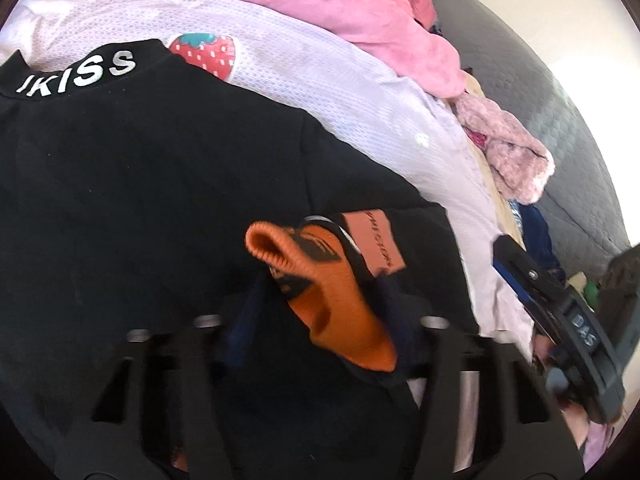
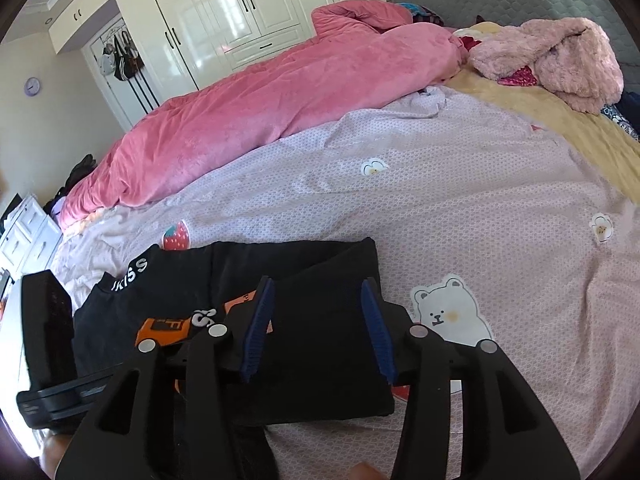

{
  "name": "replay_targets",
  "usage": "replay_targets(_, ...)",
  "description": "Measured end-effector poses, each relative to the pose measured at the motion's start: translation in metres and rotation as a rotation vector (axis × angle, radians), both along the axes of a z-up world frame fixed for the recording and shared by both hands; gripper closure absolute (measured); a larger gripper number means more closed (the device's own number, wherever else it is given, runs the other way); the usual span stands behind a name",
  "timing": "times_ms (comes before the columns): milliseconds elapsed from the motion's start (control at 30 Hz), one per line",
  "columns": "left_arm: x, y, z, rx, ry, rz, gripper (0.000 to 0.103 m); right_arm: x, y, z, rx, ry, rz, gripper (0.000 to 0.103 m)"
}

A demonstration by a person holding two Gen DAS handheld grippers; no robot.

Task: Fold small clothes

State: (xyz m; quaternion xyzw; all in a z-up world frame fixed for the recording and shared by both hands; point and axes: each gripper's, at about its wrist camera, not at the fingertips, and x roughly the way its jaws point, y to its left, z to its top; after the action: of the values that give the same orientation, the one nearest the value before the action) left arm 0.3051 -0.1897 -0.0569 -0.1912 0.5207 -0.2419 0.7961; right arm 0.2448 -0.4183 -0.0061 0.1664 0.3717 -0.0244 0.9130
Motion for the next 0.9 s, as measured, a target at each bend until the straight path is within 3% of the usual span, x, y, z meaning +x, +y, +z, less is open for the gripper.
replay_targets(67,0.001,0.005,0.001,-0.011,0.000,0.009,0.088,-0.001,-0.003,0.000,0.007,-0.001,-0.008,0.058)
replay_targets(167,-0.005,0.010,0.013,-0.001,-0.043,-0.006,0.092,-0.001,-0.005,0.001,0.013,-0.003,-0.020,0.058)
replay_targets(300,-0.011,0.029,0.043,0.014,-0.131,0.010,0.093,-0.001,-0.007,0.002,0.027,-0.007,-0.032,0.056)
replay_targets(600,-0.024,0.109,0.097,0.027,-0.234,0.107,0.093,0.000,-0.003,0.003,0.036,-0.017,-0.041,0.055)
replay_targets(767,-0.034,0.159,0.102,0.064,-0.239,0.178,0.093,0.004,0.017,0.004,0.006,-0.019,0.009,0.053)
replay_targets(900,-0.040,0.181,0.098,0.143,-0.243,0.217,0.092,0.006,0.038,0.005,-0.033,-0.024,0.051,0.053)
